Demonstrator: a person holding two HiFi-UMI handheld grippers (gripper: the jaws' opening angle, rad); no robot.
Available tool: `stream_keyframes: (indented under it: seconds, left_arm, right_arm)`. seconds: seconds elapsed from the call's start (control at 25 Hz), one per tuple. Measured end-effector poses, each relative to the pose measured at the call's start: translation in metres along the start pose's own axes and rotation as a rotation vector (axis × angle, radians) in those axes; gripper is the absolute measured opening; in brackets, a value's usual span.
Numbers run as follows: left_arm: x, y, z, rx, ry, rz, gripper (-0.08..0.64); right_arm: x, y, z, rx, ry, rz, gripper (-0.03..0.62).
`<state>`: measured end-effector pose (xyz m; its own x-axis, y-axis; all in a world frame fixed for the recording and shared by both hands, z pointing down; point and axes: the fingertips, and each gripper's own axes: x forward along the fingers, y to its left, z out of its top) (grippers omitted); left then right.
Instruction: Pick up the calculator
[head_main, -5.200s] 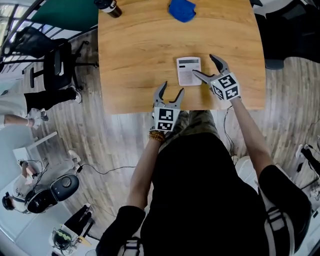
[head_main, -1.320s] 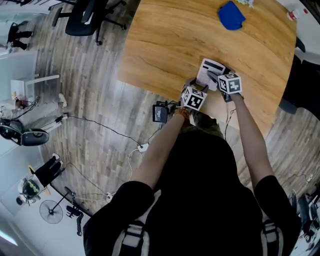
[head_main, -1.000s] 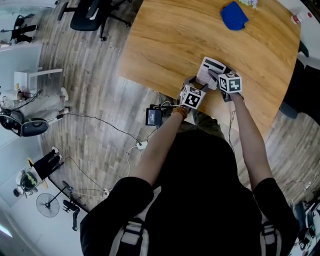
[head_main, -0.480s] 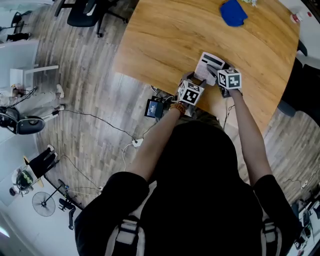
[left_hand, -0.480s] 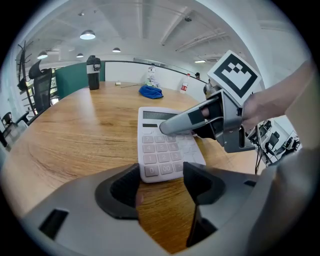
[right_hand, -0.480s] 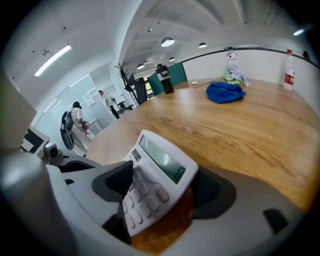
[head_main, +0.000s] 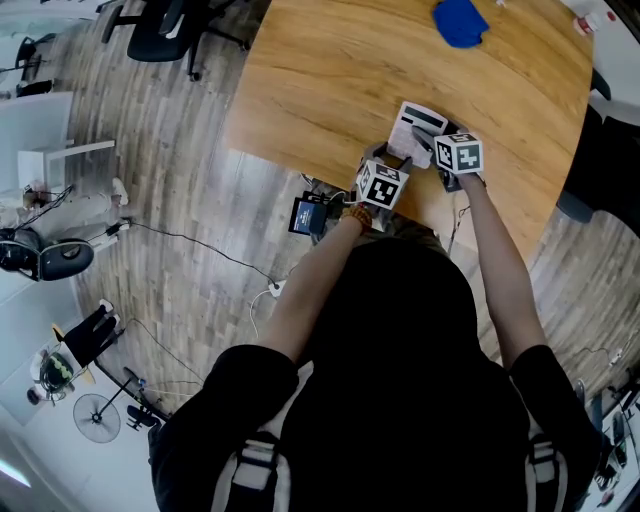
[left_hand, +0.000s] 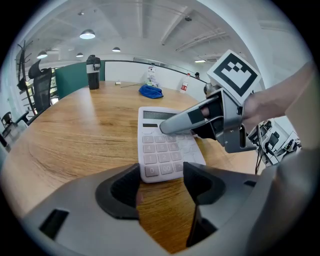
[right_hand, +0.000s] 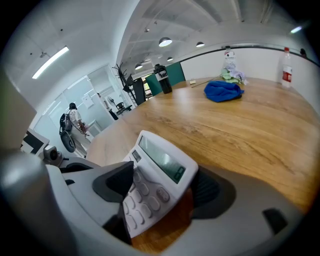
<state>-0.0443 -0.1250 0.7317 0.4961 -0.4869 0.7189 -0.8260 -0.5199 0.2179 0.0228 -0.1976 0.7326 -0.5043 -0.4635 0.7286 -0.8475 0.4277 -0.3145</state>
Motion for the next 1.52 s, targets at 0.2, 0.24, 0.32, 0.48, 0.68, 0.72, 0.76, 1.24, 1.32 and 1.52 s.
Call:
stream_keyframes:
  seconds: [0.2,0.24,0.32,0.48,0.68,0.72,0.76,1.24,1.32,1.52]
  left_arm:
    - [-0.001,-0.001,0.000,0.008,-0.003,-0.009,0.299]
    - [-0.001,-0.001,0.000,0.011,-0.005,-0.010,0.299]
    - [-0.001,-0.002,-0.001,0.016,-0.011,-0.011,0.299]
    - [0.000,-0.001,-0.002,0.033,-0.016,-0.013,0.299]
    - [-0.001,-0.003,-0.003,0.045,-0.018,-0.045,0.299]
    - [-0.001,-0.003,-0.003,0.043,-0.019,-0.051,0.299]
    - [-0.001,-0.003,-0.003,0.043,-0.019,-0.055,0.299]
    - [-0.004,0.000,-0.003,0.022,-0.038,-0.073,0.299]
    - [-0.004,-0.001,-0.002,0.017,-0.035,-0.079,0.299]
    - [-0.004,-0.003,-0.003,0.031,-0.013,-0.102,0.300]
  right_arm:
    - [-0.006,0.000,0.003,0.046,-0.025,0.006,0.342]
    - [-0.009,0.001,0.005,0.062,-0.042,0.011,0.308]
    - [-0.017,0.005,0.010,0.071,-0.077,0.039,0.266]
    - [-0.028,0.017,0.012,0.048,-0.127,0.165,0.274]
    - [-0.045,0.022,0.019,0.127,-0.219,0.236,0.258]
    - [-0.047,0.023,0.019,0.114,-0.229,0.234,0.254]
    - [-0.048,0.025,0.019,0.087,-0.228,0.226,0.249]
    - [-0.050,0.040,0.021,-0.084,-0.118,0.250,0.150]
    - [-0.049,0.039,0.019,-0.110,-0.108,0.248,0.144]
    - [-0.052,0.041,0.017,-0.137,-0.086,0.254,0.126]
